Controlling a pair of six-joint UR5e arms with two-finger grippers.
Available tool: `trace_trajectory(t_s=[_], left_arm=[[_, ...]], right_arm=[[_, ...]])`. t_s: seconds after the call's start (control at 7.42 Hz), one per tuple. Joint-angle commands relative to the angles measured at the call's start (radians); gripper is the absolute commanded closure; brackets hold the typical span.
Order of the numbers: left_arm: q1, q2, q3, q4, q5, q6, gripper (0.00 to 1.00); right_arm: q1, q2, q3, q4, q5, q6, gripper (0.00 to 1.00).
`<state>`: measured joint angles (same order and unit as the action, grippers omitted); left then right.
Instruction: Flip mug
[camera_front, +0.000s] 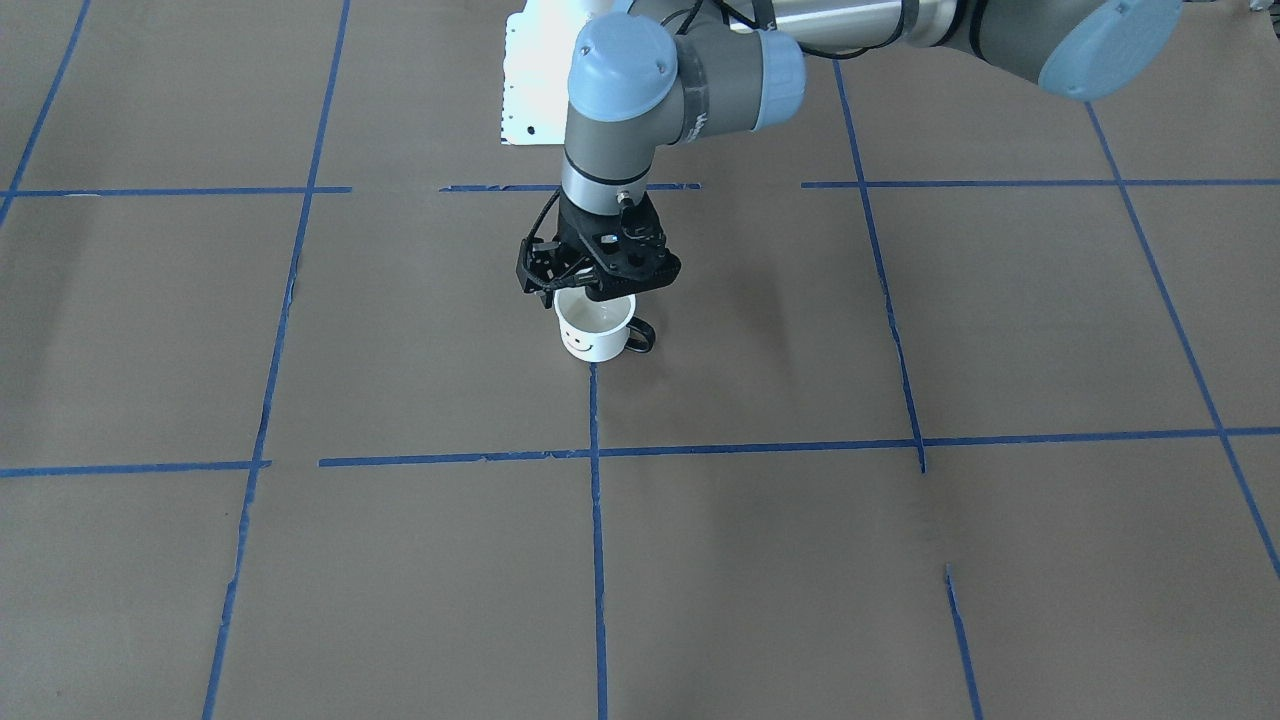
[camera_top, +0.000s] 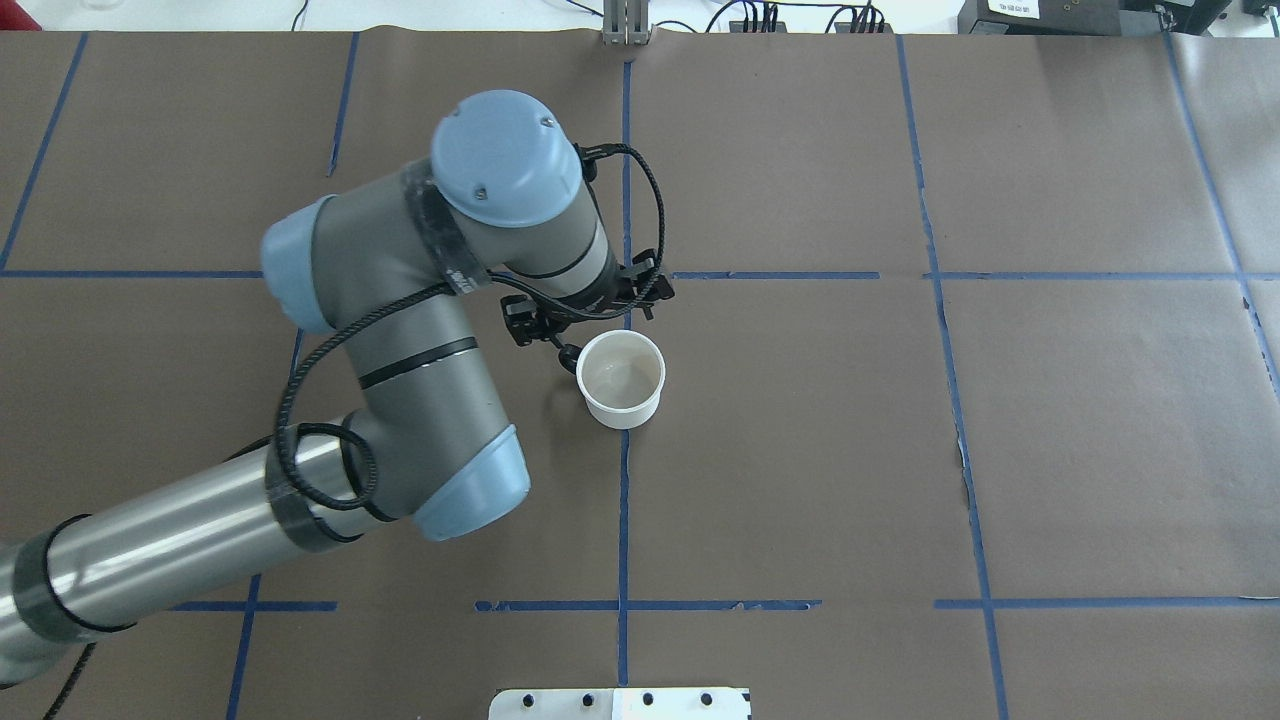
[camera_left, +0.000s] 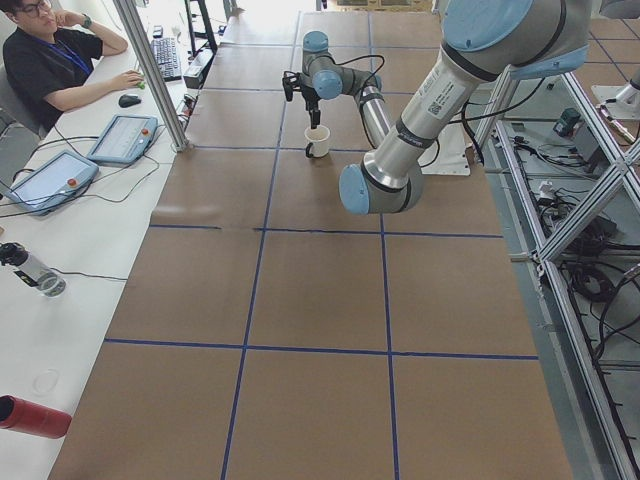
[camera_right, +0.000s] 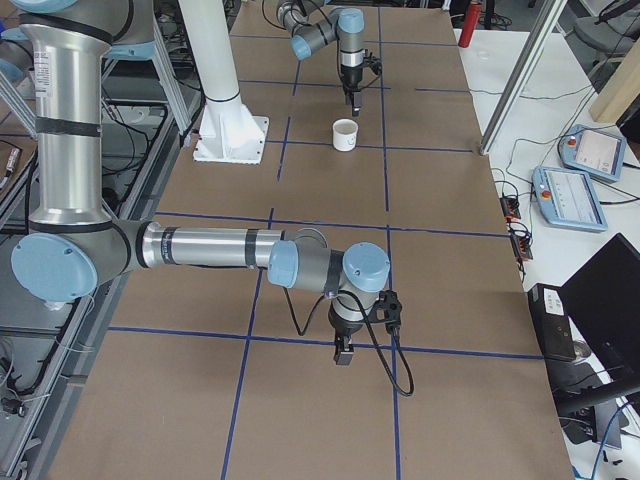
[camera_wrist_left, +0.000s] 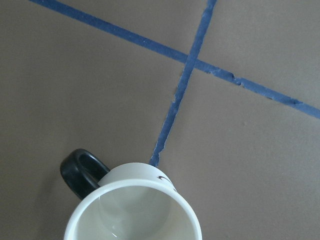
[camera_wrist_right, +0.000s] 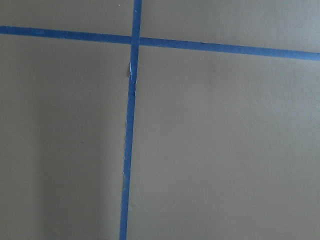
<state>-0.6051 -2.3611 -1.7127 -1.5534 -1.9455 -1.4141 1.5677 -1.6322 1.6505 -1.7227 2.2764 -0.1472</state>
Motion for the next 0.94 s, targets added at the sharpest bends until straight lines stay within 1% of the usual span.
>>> trace_trajectory(t_s=[0.0,0.13,0.4,0.54,0.67,0.81], left_arm=[[-0.162,0.243,-0.207,0.009,-0.094,0.361,0.00],[-0.271,0.360,-0.234,0.009,-0.124,0.582,0.00],[-0.483,0.556,-0.213,0.009,-0.217,1.010,0.00],[-0.584,0.632,-0.158,0.007,-0.243,1.220,0.00],[-0.672,0.711,-0.083,-0.002,-0.257,1.389,0.00],[-0.777,0.749,-0.002,-0.005,-0.259,1.465,0.00]], right_arm=[[0.000,0.000,0.000,0.000,0.000,0.000,0.00],[0.000,0.000,0.000,0.000,0.000,0.000,0.00],[0.000,0.000,0.000,0.000,0.000,0.000,0.00],[0.000,0.000,0.000,0.000,0.000,0.000,0.00],[0.000,0.000,0.000,0.000,0.000,0.000,0.00],[0.000,0.000,0.000,0.000,0.000,0.000,0.00]])
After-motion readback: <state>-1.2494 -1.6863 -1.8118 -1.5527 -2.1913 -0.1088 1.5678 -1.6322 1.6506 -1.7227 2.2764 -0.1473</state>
